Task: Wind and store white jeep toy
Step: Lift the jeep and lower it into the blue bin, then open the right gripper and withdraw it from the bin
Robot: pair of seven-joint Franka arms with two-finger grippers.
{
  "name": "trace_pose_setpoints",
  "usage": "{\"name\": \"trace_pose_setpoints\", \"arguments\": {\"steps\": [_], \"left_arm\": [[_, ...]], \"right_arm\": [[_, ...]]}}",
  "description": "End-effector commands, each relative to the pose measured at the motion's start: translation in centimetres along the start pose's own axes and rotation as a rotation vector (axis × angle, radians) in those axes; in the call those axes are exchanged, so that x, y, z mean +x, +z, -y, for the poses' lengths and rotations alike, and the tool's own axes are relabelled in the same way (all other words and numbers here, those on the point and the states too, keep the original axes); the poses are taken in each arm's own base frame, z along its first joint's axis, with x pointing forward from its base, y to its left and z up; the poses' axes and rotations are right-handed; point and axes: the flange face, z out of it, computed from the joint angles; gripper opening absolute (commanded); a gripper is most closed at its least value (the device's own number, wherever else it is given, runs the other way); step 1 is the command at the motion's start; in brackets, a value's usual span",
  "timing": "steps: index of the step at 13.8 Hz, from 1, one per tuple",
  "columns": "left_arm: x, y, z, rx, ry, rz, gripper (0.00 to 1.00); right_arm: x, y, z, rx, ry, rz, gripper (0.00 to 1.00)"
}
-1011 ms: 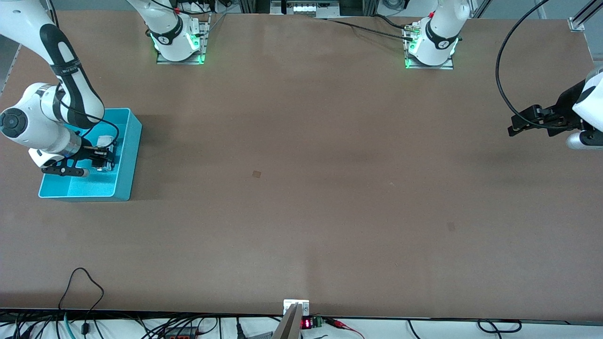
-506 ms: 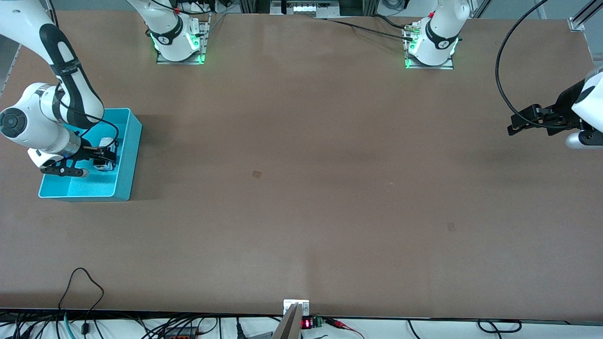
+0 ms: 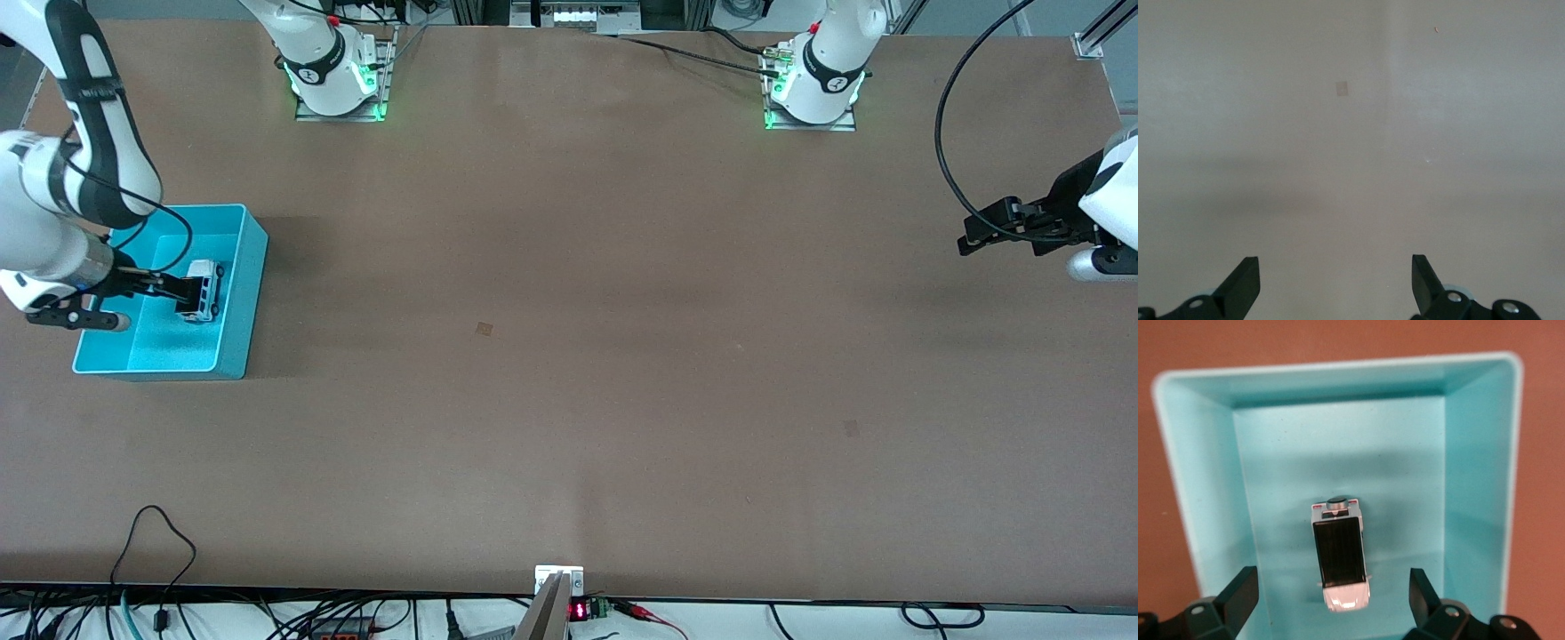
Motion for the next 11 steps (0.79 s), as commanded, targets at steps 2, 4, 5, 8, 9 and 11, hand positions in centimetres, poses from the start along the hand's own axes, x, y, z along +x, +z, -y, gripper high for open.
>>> {"name": "trace_pose_setpoints", "arguments": {"steps": [2,4,5,8,9,11], "left_arm": [[-0.6,-0.5,0.1,0.021,-0.008,0.003,1.00],[-0.6,-0.5,0.1,0.021,-0.008,0.003,1.00],[-0.6,-0.5,0.1,0.021,-0.008,0.003,1.00],[-0.6,-0.5,0.1,0.021,-0.008,0.003,1.00],[-0.6,-0.5,0.2,0.021,-0.010,0.003,1.00],[-0.6,-0.5,0.2,0.021,-0.008,0.003,1.00]], "right_arm": [[-1.2,-7.4,0.9,-0.019,0.002,-0.002,1.00],[-2.3,-11.7,1.4,-0.025,-0.001,-0.030,1.00],[-2.9,-13.7,1.4,-0.035,-0.012,-0.058,1.00],[-3.6,-21.0,2.9,-0.047,-0.052,-0.065,1.00],[-3.6,-23.4,2.9,-0.049,-0.047,-0.080,1.00],[-4.1,-26.9,2.8,-0.017,-0.031,-0.078,1.00]]}}
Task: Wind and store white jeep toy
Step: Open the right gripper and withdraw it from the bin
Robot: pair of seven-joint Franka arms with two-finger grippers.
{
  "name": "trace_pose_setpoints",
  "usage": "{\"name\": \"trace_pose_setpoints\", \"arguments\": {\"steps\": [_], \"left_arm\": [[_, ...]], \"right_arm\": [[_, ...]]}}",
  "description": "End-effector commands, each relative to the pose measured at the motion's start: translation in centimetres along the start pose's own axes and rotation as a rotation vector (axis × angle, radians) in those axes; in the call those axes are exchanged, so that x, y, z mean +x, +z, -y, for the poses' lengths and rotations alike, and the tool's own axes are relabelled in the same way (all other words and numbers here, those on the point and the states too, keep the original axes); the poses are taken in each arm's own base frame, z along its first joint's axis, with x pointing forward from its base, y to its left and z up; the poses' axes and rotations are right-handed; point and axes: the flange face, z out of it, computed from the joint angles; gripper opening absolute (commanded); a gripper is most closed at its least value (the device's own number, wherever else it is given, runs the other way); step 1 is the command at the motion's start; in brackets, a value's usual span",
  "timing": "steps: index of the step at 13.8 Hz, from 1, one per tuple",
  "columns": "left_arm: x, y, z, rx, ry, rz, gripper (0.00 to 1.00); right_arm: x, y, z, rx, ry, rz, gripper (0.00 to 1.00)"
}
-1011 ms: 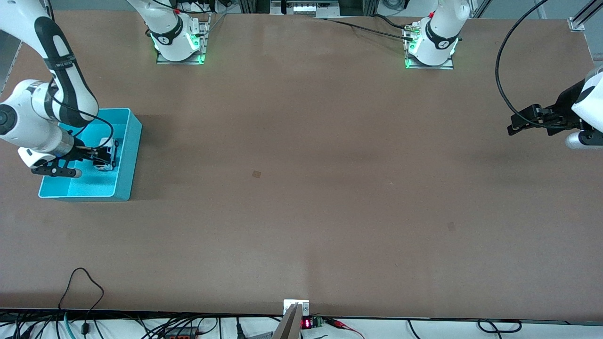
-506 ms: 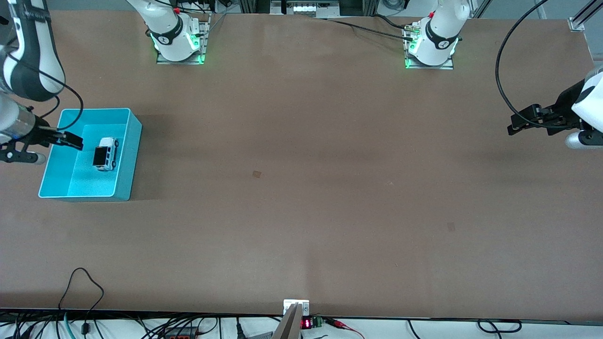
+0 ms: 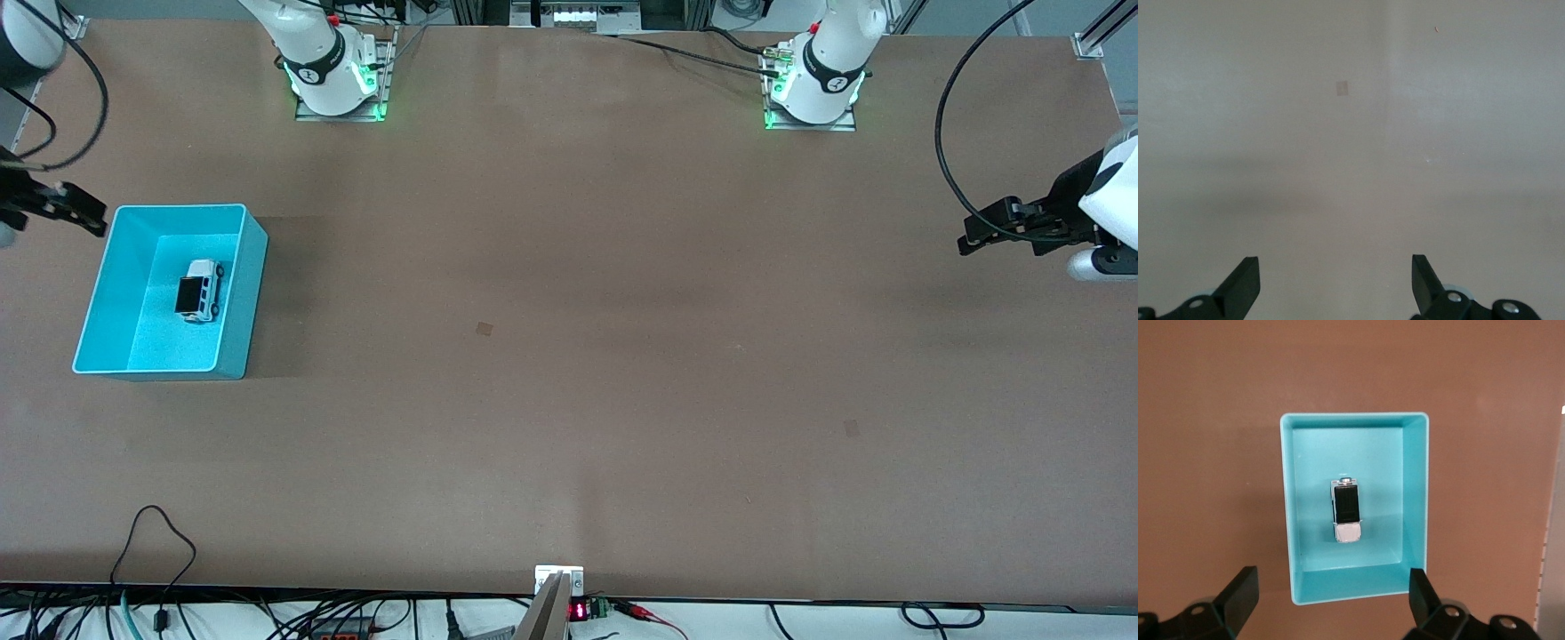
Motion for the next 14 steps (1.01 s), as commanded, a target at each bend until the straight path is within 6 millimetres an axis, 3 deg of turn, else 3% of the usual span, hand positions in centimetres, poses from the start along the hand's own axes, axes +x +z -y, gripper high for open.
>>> {"name": "trace_pose_setpoints", "arguments": {"steps": [1,4,9,14], "left_arm": [[-0.6,-0.5,0.1,0.021,-0.009,0.002,1.00],[-0.6,-0.5,0.1,0.021,-0.009,0.002,1.00],[-0.6,-0.6,0.1,0.021,-0.009,0.000,1.00],[-0.6,-0.5,0.1,0.021,-0.008,0.002,1.00]], "right_arm": [[-0.1,-3.8,-0.2,0.125,0.029,0.033,1.00],[0.0,-4.7,0.6,0.196,0.038,0.045,1.00],[1.5,-3.3,4.3,0.172,0.014,0.082,1.00],[2.9,-3.1,5.0,0.158,-0.008,0.077,1.00]]}}
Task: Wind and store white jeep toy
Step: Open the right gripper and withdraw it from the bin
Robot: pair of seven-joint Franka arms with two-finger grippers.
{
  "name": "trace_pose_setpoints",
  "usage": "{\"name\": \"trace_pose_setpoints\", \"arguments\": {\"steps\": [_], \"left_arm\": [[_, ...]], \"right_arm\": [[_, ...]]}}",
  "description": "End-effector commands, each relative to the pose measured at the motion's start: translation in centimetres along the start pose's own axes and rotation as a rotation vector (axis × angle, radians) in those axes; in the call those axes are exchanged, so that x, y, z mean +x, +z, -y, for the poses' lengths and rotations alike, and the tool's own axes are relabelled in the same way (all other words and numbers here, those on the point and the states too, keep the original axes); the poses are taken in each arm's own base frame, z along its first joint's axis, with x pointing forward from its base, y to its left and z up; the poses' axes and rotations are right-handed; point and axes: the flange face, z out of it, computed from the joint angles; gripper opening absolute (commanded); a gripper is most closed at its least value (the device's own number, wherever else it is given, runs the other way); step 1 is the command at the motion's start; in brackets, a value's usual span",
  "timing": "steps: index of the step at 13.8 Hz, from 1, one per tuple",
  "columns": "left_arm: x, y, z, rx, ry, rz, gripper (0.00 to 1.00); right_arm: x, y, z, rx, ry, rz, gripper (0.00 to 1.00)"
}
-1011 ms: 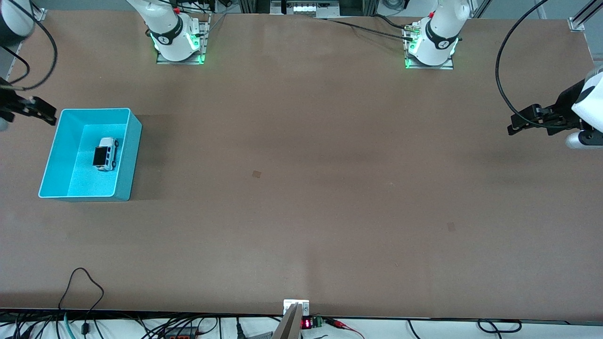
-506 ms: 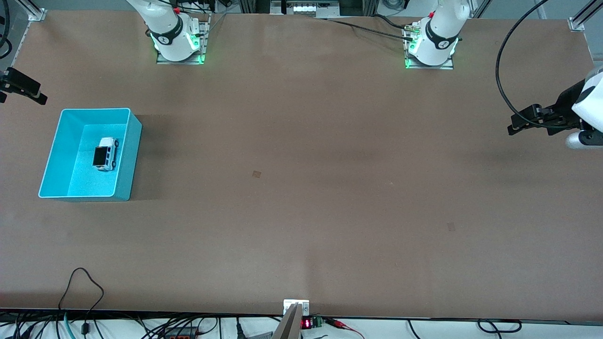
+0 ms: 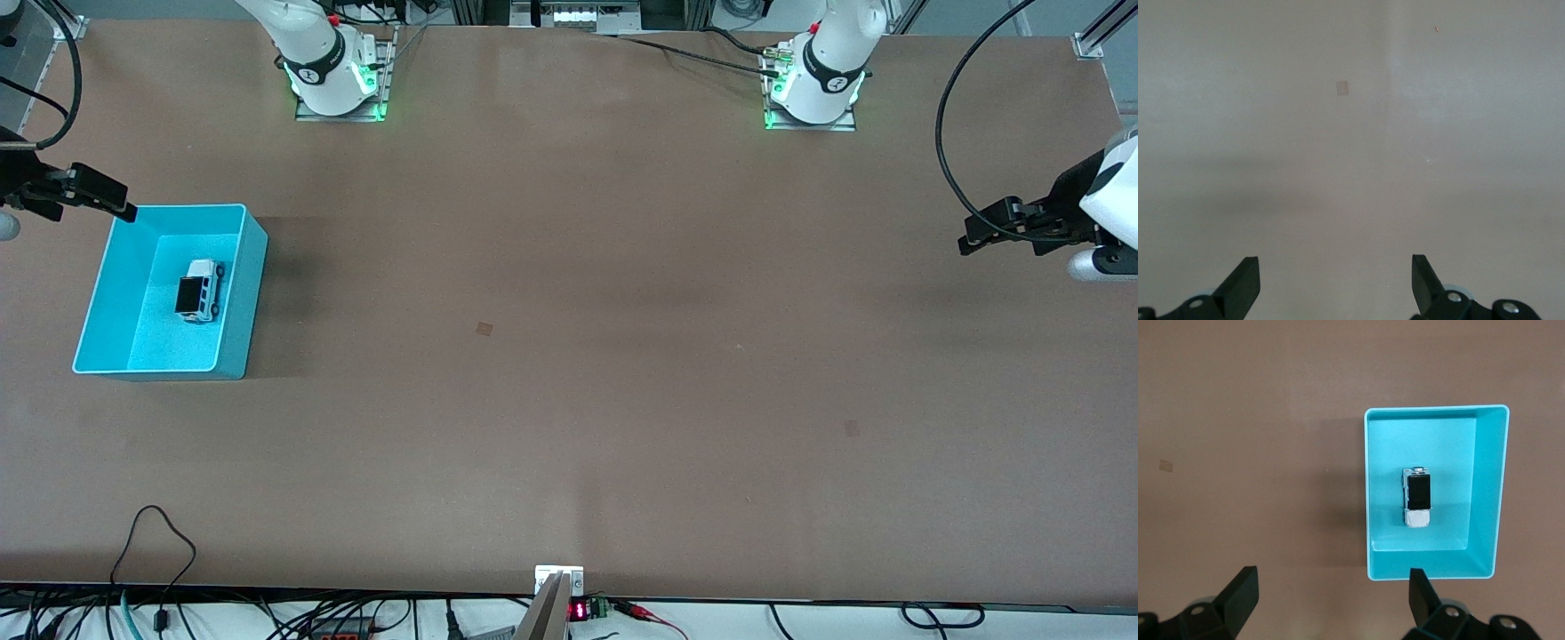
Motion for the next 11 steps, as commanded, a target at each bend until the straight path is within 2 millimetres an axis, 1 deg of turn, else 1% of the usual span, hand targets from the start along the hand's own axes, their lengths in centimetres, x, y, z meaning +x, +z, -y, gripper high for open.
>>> {"name": "trace_pose_setpoints", "arguments": {"steps": [1,11], "left_arm": [[-0.82,-0.80,-0.02,0.021,-0.007,-0.003,1.00],[-0.82,-0.80,-0.10,0.021,-0.005,-0.003,1.00]], "right_arm": [[0.54,-0.77,0.24,-0.010,0.001,-0.006,1.00],[0.69,-0.15,0.42,-0.017,-0.010,0.012,1.00]]}}
